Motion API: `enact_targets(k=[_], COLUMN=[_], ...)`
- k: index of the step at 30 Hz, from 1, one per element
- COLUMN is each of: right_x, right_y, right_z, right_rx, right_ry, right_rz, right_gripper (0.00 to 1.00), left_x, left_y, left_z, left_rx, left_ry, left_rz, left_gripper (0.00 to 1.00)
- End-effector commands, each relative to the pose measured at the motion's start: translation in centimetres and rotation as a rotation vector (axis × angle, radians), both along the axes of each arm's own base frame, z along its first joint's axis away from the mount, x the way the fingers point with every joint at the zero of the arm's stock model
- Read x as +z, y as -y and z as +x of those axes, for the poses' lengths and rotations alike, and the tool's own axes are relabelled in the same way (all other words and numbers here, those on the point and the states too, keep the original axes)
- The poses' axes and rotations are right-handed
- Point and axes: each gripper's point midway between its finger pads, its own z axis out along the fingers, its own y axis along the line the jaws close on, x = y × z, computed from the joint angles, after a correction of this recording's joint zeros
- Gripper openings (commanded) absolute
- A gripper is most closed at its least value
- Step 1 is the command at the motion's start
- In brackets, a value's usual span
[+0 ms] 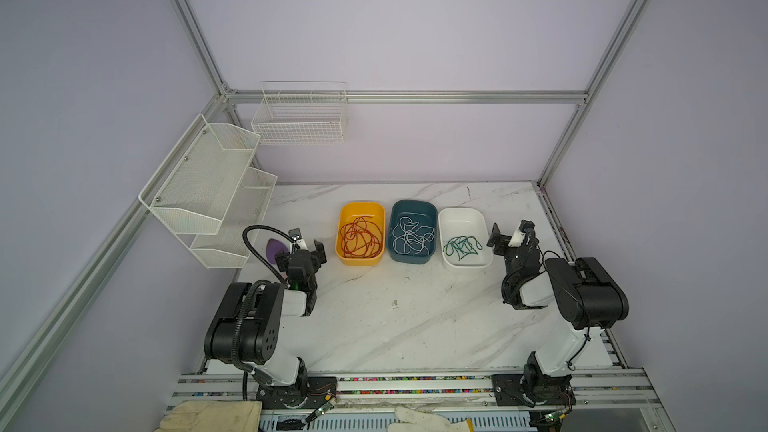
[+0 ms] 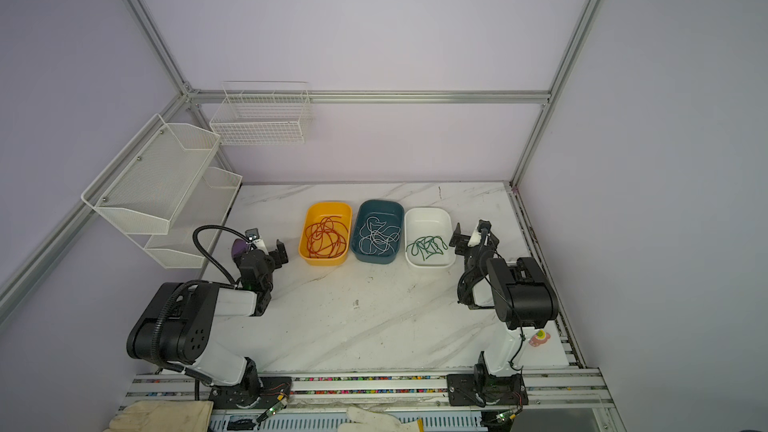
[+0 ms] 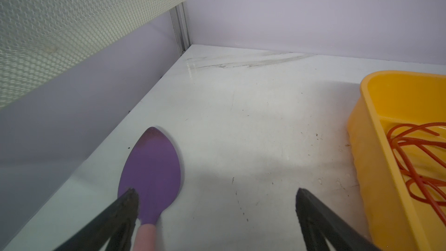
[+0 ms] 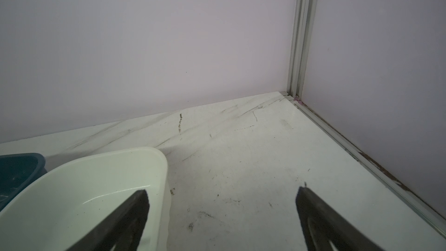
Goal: Untangle the cables
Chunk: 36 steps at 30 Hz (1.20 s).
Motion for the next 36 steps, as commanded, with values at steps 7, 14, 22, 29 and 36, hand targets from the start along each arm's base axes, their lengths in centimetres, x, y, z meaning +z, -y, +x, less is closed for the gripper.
enact_targets(k=[7,14,22,29,36], right_x=[0.8,0.8,0.75,0.67,0.49], right_y=[0.21,0.2,0.25,0.18,-0.69], right_z=[0.09,0.1,0.09,0.15,0.53], right_rx=[-0.007,-0.008,-0.01,-0.009,0.016], right_ry=[0.021,0.021,0.018,0.015,-0.002], right_rz=[-0.006,-0.007,-0.008,-0.009,-0.035], right_gripper=[0.98,0.98,0.98,0.98,0.98], left_x=[1.15,1.13,1.13,1.19,1.15], left_y=[-0.08,-0.09,-0.09,-0.1,-0.08], left_z=[-0.21,-0.21,-0.21,-0.2,-0.21], left_rx=[0.002,0.002,0.002,0.002,0.002], left_ry=[0.053,0.052,0.052,0.053,0.053], left_rz=[0.024,0.024,0.024,0.024,0.024], left_gripper=[1.0,1.0,1.0,1.0,1.0])
